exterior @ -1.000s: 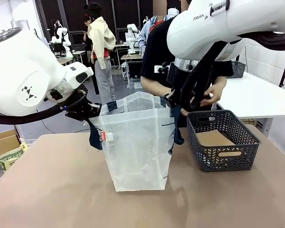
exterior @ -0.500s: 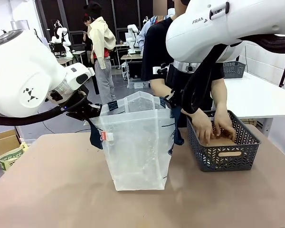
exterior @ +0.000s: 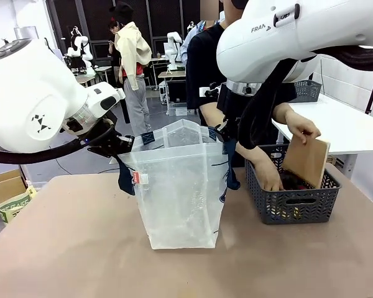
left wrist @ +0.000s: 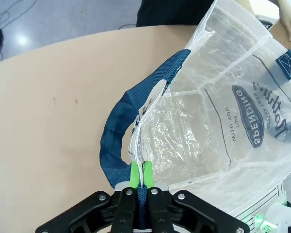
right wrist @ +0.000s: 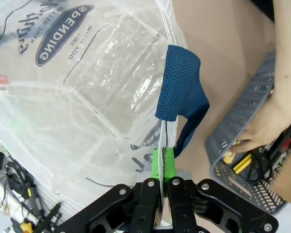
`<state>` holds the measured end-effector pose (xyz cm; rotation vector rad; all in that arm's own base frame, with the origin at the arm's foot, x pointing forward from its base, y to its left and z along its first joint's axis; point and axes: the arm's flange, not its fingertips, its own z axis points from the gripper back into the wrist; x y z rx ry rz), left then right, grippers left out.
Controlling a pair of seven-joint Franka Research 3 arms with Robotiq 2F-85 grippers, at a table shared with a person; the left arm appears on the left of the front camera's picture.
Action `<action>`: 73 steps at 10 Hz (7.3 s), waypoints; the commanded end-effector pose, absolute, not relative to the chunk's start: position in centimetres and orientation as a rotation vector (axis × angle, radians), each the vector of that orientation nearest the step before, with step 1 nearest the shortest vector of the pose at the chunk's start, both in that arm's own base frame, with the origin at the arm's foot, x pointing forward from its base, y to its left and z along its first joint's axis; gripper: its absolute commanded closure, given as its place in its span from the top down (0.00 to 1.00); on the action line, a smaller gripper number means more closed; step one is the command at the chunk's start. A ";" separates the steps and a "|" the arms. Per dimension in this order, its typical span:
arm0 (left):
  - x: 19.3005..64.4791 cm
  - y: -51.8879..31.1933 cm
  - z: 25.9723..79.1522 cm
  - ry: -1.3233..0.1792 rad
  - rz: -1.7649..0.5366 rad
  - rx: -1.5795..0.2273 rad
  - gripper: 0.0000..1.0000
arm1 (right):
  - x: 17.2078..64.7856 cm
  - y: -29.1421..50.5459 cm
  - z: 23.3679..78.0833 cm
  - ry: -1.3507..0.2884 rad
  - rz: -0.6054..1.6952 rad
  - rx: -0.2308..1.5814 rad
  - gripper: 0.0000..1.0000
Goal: Transfer purchased items from the store into the shopping bag.
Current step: Open the Reusable shopping bag in the center of the table, then move the Reusable shopping bag to the right side of the table.
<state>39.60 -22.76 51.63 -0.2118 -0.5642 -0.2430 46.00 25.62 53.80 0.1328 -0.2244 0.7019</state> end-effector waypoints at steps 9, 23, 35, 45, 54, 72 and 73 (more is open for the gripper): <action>39.5 -22.6 51.6 -0.565 -0.235 -0.212 0.00 | 46.0 25.5 53.8 -0.217 0.699 0.133 0.00; 39.5 -22.6 51.6 -0.565 -0.235 -0.212 0.00 | 46.0 25.5 53.8 -0.217 0.699 0.133 0.00; 39.5 -22.6 51.6 -0.565 -0.235 -0.212 0.00 | 46.0 25.5 53.8 -0.217 0.699 0.133 0.00; 39.5 -22.6 51.6 -0.565 -0.235 -0.212 0.00 | 46.0 25.5 53.8 -0.217 0.699 0.133 0.00; 39.5 -22.6 51.6 -0.565 -0.235 -0.212 0.00 | 46.0 25.5 53.8 -0.217 0.699 0.133 0.00; 39.5 -22.6 51.6 -0.565 -0.235 -0.212 0.00 | 46.0 25.5 53.8 -0.217 0.699 0.133 0.00; 39.5 -22.6 51.6 -0.565 -0.235 -0.212 0.00 | 46.0 25.5 53.8 -0.217 0.699 0.133 0.00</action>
